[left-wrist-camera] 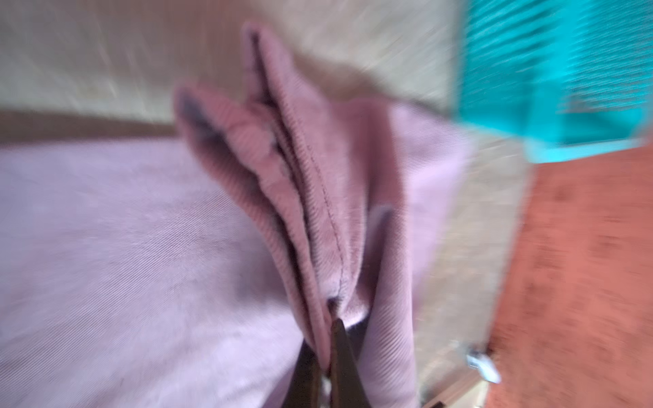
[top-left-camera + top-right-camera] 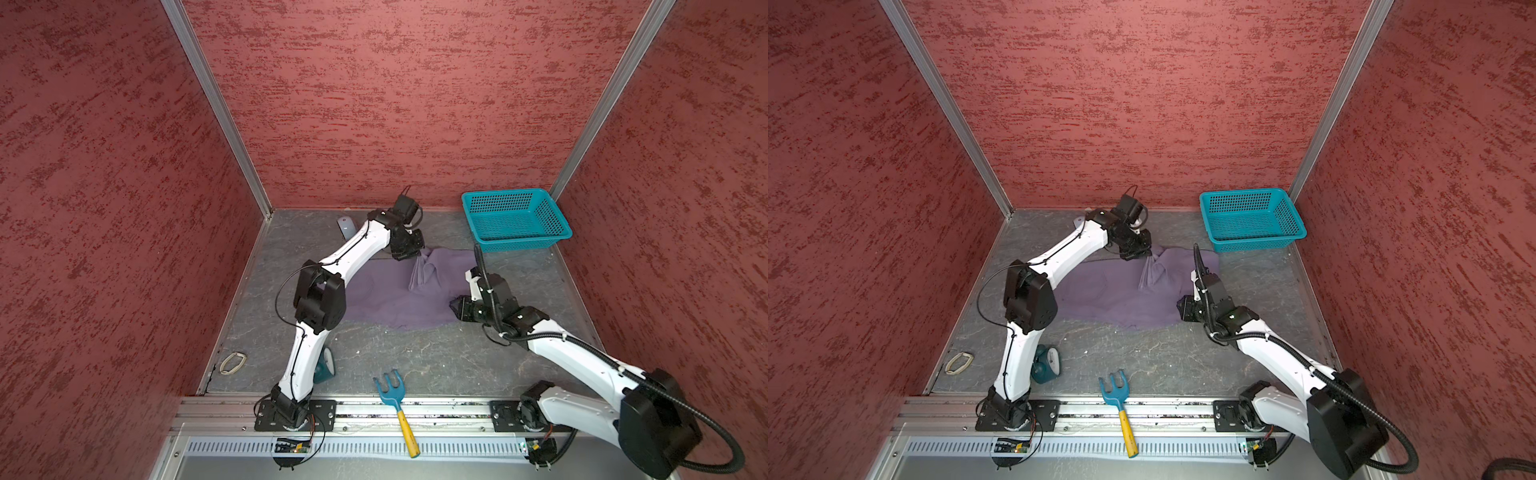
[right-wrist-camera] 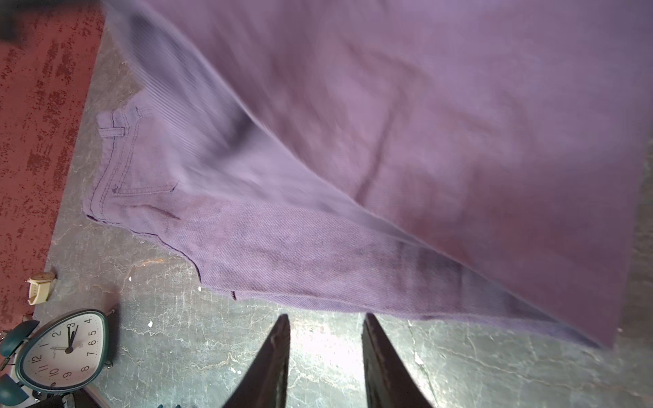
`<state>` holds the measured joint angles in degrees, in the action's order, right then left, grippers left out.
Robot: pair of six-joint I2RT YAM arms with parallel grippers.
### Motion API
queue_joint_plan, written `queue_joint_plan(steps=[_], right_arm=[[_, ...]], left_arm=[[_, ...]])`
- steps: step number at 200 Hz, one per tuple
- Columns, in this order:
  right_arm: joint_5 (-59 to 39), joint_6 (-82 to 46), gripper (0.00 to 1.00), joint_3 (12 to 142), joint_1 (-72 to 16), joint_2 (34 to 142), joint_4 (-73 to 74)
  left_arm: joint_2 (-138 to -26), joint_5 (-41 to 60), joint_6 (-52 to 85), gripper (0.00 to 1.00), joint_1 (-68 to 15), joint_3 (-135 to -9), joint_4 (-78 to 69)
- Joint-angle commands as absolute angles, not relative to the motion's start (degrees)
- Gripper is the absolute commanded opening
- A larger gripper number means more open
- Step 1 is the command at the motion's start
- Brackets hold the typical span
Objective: Fold and stack the trousers
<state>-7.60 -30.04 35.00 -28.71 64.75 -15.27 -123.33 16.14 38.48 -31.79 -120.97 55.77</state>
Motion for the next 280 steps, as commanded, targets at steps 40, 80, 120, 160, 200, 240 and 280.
queue_joint_plan(steps=[40, 80, 120, 160, 200, 240, 280], right_arm=[[-5.41, -30.52, 0.36, 34.01, -28.29, 64.95, -16.34], [-5.10, -30.46, 0.36, 33.45, -28.30, 65.71, -16.44], [-5.05, -29.86, 0.44, 33.45, -28.37, 68.46, -16.23], [3.21, -28.85, 0.59, 35.96, -28.30, 71.37, -20.01], [4.09, -27.37, 0.61, 40.42, -27.50, 71.69, -20.74], [-3.92, -27.25, 0.68, 51.35, -27.60, 73.04, -17.84], [-4.85, -26.20, 0.75, 59.40, -33.47, 74.80, -13.73]], left_arm=[[-113.08, 18.61, 38.76, 0.00, -26.81, -113.19, 57.09], [-105.38, 21.47, 41.23, 0.00, -21.27, -96.31, 51.04], [-100.99, 22.50, 41.97, 0.00, -17.69, -87.28, 48.25], [-100.74, 23.48, 41.76, 0.00, -16.96, -86.62, 47.69], [-102.81, 24.14, 40.94, 0.00, -18.05, -94.57, 49.97], [-106.64, 23.07, 39.81, 0.00, -22.41, -105.31, 54.57], [-106.13, 24.73, 41.62, 0.00, -24.41, -103.45, 52.71]])
